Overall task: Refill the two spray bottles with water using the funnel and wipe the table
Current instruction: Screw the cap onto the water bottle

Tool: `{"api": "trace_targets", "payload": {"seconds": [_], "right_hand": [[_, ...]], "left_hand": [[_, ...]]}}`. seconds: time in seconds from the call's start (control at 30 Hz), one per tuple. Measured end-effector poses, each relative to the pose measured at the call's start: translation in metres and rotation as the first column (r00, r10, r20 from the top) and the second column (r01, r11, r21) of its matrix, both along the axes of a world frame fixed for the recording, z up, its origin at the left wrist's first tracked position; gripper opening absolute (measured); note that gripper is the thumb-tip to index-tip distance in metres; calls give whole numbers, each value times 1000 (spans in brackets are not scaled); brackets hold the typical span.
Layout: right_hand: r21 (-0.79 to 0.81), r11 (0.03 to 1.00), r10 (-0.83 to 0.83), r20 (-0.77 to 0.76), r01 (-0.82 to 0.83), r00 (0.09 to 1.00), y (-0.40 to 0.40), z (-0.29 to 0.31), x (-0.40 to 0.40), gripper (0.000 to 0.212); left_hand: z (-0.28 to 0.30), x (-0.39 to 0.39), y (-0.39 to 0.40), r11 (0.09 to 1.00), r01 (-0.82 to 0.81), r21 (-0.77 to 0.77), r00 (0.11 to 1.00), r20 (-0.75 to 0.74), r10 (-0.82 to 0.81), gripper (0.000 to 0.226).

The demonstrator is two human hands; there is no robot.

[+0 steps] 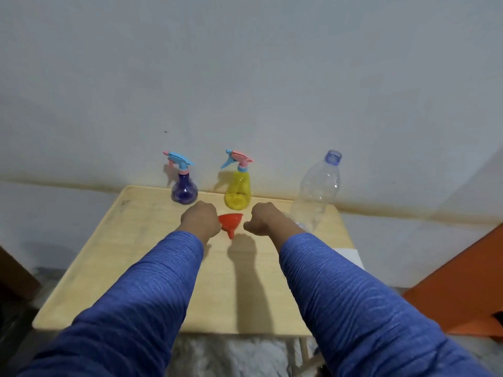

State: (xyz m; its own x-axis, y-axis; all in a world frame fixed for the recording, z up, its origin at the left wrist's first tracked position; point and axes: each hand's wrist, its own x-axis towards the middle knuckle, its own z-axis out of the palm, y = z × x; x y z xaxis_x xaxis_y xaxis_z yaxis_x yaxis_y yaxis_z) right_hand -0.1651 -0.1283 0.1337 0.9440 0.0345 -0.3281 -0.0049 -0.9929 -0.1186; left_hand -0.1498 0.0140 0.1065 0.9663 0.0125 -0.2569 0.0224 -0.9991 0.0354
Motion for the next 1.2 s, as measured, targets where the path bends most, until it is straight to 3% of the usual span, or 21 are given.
{"api": "trace_targets", "payload": {"seconds": [0.1,0.23,0.37,0.57,0.7,0.8,0.93,1.2], "right_hand": [[-47,999,-13,-20,13,1000,-30,-9,-27,27],[-39,998,-58,-52,56,997,-74,-20,-52,37],[9,989,-146,-47,146,988,-116,-31,-67,19],[84,961,-263,-13,263,965,-160,-58,-77,43],[209,925,-328,17,317,945,-173,-75,-83,47],[338,879,-366,24,337,930,-176,-89,-82,56],[489,805,-412,53,336,910,-182,-113,-72,61],[529,787,-388,25,317,921,-195,-160,-51,64]], "left_hand": [[-5,-28,-30,998,-34,-44,999,-6,34,39],[-13,-53,-68,997,-28,-66,999,-39,26,41],[-17,-63,-99,997,64,-46,997,-46,-66,37],[-30,-60,-130,987,135,-81,989,-54,-140,34],[-40,-56,-142,973,108,-206,994,14,-108,47],[-51,-46,-149,886,90,-455,992,124,-37,67],[-55,-26,-165,665,161,-730,964,262,55,87],[-27,13,-202,408,369,-835,872,462,158,119]]}}
